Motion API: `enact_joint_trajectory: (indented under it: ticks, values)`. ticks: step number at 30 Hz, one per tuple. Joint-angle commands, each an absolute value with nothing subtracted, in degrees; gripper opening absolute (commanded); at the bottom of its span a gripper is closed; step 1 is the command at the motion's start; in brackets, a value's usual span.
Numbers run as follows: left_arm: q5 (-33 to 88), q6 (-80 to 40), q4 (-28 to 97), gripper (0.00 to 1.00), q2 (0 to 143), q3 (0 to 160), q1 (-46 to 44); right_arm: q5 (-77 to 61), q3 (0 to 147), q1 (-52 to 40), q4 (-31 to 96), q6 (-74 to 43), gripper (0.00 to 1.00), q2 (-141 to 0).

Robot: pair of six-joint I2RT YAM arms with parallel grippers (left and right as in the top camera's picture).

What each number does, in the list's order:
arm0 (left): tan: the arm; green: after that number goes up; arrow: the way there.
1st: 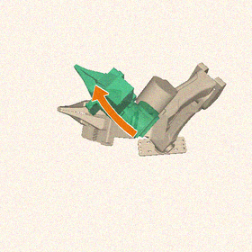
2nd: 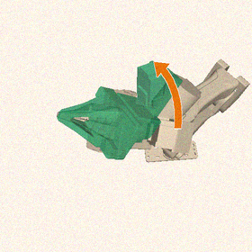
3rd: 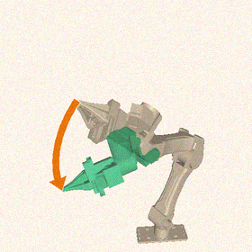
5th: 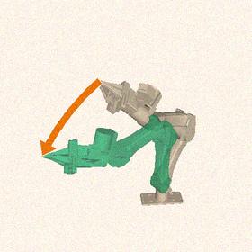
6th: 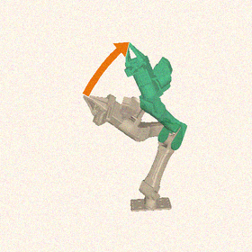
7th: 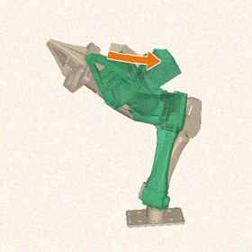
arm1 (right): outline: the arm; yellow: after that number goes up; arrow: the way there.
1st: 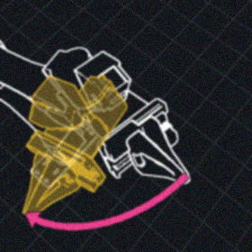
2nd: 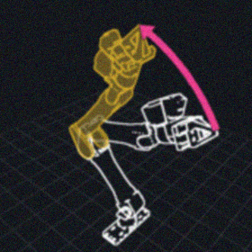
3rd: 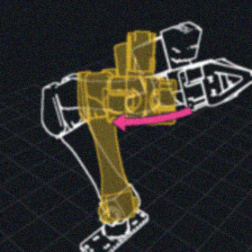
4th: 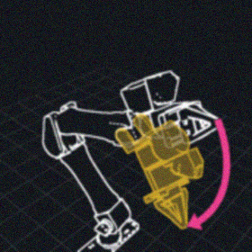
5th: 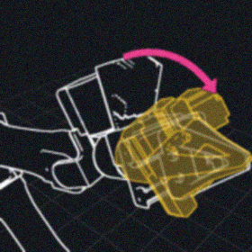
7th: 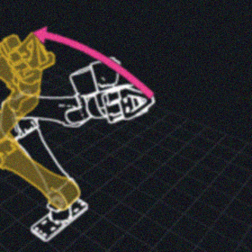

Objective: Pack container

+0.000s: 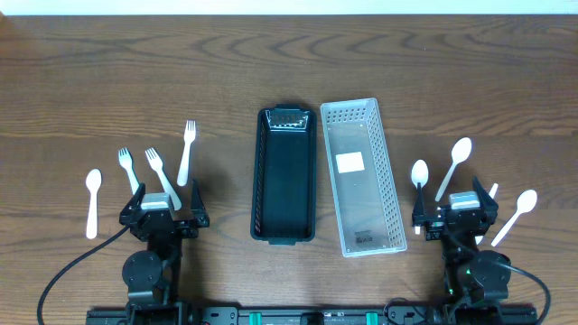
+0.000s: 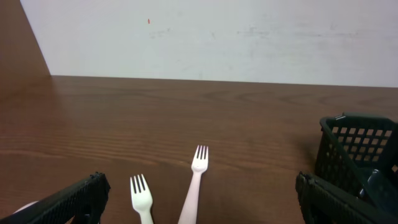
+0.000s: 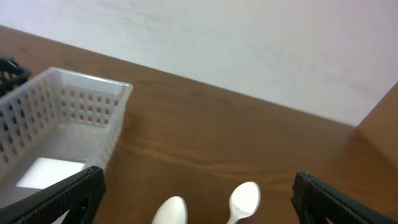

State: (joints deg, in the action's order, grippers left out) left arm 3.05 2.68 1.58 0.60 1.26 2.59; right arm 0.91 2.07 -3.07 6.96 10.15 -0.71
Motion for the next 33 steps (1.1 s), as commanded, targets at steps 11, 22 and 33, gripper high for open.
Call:
enact_joint_trajectory:
  ticks: [11,22,33]
  values:
    - [5.82,-6.11,11.18,0.98,8.95,12.64,2.94,2.81,11.53,-2.17,10.85,-8.05,0.99,-8.16]
    - [6.52,-6.09,25.45,0.98,37.74,33.82,2.94,3.16,39.27,1.19,33.12,-7.68,0.99,-38.30]
    - [8.21,-6.33,41.21,0.98,57.25,48.64,2.94,-2.85,69.67,2.46,62.08,-5.98,0.99,-69.63]
